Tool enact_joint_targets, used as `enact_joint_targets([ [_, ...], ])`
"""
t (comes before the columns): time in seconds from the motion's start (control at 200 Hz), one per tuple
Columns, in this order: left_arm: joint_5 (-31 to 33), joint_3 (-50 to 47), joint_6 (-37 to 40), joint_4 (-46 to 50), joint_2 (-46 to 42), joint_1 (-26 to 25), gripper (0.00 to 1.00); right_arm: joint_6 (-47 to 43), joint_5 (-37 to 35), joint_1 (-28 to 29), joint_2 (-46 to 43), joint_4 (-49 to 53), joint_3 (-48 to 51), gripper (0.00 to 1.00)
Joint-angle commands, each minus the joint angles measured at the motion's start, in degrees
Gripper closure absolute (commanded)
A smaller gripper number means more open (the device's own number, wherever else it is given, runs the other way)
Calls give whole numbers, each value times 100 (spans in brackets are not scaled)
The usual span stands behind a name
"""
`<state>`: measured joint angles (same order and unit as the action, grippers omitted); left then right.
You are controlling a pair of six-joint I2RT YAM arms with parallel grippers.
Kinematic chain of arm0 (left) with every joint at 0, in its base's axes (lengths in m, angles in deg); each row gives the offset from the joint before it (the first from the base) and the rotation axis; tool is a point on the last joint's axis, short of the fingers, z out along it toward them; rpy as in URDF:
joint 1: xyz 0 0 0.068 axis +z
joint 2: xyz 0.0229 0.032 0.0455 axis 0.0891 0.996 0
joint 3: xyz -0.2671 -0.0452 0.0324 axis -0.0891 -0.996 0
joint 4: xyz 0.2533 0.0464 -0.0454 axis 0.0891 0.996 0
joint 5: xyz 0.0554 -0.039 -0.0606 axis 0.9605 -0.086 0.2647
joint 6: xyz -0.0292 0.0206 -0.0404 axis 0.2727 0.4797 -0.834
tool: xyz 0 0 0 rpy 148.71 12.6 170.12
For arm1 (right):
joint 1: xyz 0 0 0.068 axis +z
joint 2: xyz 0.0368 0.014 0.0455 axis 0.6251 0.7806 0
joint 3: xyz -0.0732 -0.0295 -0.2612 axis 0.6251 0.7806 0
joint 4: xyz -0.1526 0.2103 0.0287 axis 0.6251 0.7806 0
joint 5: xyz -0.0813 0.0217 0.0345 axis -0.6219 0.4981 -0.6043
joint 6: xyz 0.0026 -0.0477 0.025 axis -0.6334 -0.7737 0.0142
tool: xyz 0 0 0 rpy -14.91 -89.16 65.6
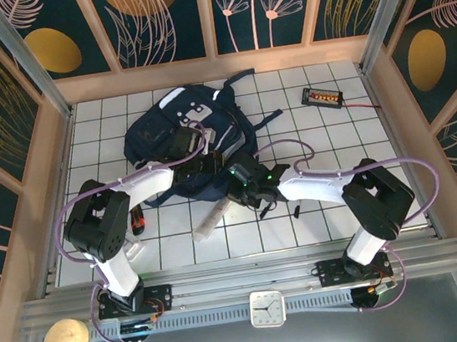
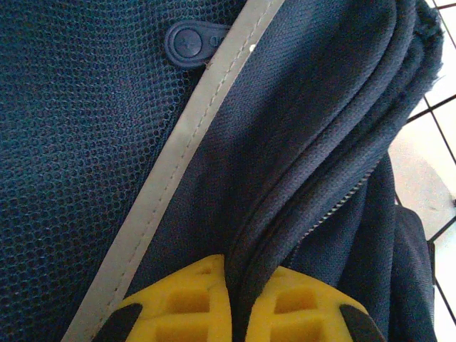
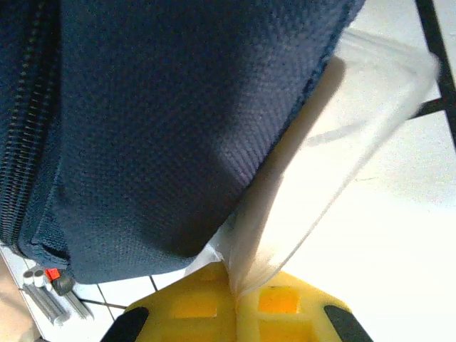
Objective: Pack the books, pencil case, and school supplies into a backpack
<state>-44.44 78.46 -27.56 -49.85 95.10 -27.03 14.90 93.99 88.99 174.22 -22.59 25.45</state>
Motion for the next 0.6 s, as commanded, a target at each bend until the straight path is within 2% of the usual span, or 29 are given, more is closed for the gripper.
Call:
enact_joint_targets([
  [0.0, -99, 20, -97, 963, 11, -29, 100, 39, -529, -119, -422, 378, -165, 100],
  [0.24, 23, 759, 209, 1547, -57, -26, 100, 148, -882, -383, -1880, 1594, -216, 100],
  [0.45, 49, 1308, 307, 1982, -241, -23, 100, -24, -1016, -1261, -3193, 2190, -330, 100],
  [0.595, 123, 1415, 298, 2076, -485, -22, 100, -647, -972, -2011, -3378, 1946, -588, 100],
])
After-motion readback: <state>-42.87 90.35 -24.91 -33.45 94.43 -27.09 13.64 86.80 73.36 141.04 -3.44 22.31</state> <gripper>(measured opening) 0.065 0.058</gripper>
